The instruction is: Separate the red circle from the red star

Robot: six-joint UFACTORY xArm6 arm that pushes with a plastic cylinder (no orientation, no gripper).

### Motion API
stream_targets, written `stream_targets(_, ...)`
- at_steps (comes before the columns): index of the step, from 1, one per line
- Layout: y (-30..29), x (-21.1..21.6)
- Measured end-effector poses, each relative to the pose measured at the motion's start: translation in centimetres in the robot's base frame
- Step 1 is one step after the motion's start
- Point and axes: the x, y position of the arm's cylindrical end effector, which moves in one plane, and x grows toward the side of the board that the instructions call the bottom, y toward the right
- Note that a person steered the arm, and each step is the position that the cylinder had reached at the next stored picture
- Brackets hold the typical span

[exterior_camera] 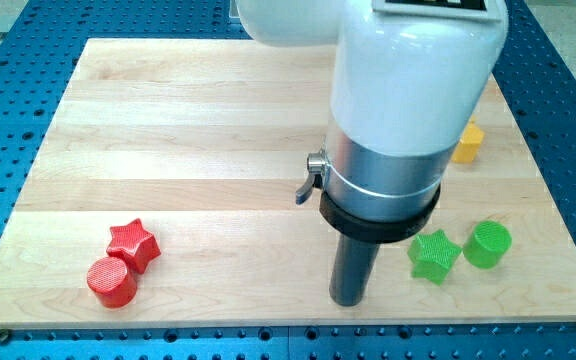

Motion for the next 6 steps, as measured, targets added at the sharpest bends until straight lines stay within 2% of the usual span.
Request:
stream_targets(1,6.7,-2.0)
stream_targets(2,6.6,-1.3)
stream_targets(3,-3.1,-4.8)
stream_targets(4,-11.3,-13.5)
stream_targets(5,-24.4,-13.1)
stream_targets(6,-29.4,-7.4)
